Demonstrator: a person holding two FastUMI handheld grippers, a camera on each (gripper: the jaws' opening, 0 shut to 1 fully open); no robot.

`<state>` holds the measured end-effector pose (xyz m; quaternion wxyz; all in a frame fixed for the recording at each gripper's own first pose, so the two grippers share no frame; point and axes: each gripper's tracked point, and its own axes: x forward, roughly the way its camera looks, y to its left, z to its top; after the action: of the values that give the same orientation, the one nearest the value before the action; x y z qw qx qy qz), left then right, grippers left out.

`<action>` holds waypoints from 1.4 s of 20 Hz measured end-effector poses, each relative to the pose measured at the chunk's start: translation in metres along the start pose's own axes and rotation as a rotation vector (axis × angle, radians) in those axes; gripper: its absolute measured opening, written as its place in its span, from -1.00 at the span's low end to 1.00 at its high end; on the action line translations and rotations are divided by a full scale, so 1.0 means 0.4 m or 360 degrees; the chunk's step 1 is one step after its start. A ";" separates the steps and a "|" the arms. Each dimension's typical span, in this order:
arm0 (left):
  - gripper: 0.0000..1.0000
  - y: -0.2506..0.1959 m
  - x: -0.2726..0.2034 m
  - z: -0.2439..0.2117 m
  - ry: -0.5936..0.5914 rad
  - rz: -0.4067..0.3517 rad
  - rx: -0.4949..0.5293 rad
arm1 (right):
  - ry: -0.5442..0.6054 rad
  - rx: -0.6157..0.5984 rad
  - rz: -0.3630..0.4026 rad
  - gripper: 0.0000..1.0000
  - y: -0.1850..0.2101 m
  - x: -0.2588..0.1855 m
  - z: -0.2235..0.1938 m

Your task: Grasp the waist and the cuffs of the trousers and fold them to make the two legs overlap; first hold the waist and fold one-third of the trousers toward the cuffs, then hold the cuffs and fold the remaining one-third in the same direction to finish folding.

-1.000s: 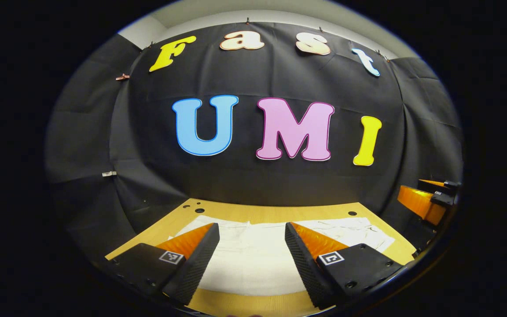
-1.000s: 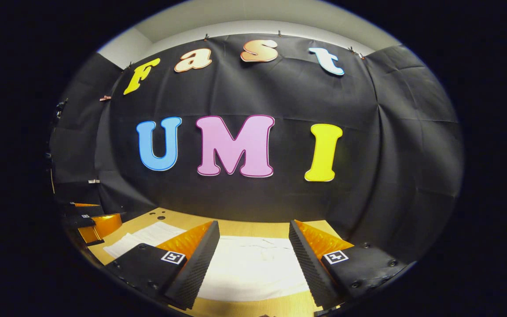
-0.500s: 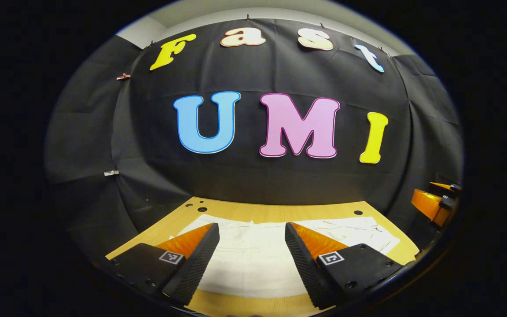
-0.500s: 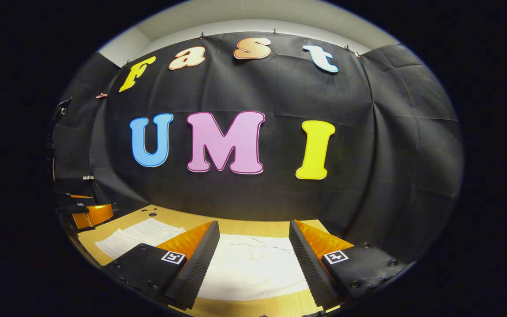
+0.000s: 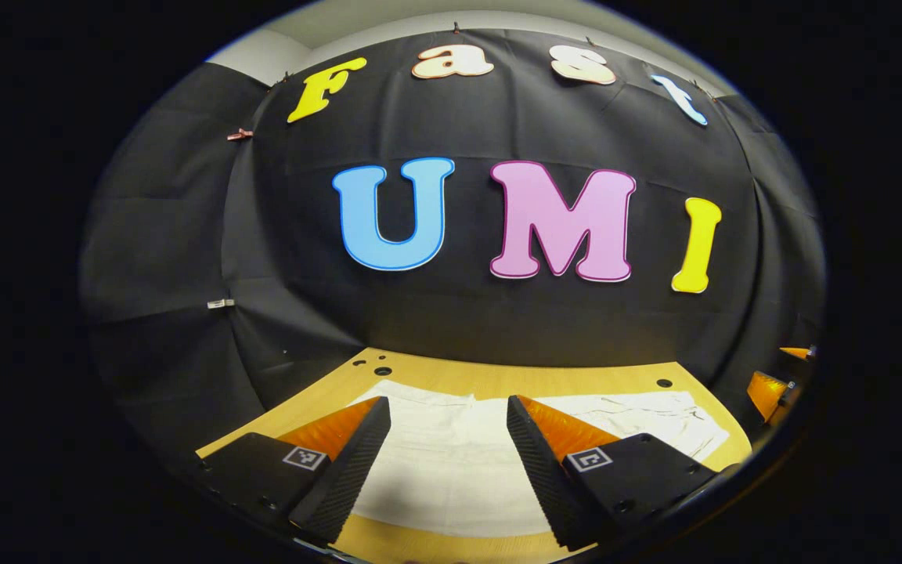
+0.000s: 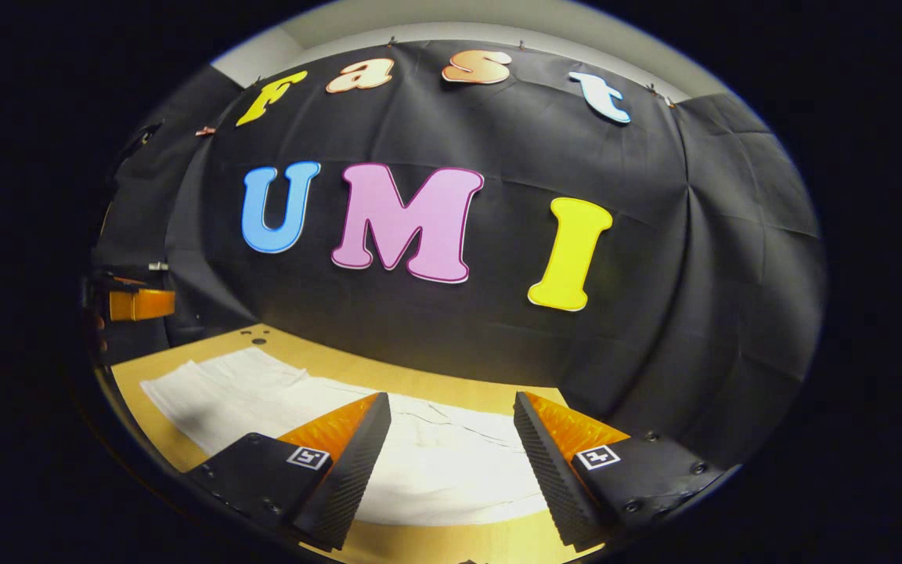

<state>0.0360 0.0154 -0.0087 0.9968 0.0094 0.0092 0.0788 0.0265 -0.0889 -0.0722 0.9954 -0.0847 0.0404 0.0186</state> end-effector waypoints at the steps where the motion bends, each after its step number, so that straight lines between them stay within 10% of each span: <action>1: 0.91 0.005 0.002 -0.002 0.0005 0.0009 0.0005 | 0.0013 -0.0034 0.0022 0.96 -0.010 0.005 -0.019; 28: 0.92 0.170 -0.035 -0.225 0.0313 0.0466 -0.0045 | 0.0726 -0.1450 0.0608 0.95 -0.347 0.077 -0.663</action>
<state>0.0097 0.0818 -0.0970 0.9690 -0.0113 0.1042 0.2239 0.0430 -0.2697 -0.3123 0.8029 -0.5005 0.2579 0.1960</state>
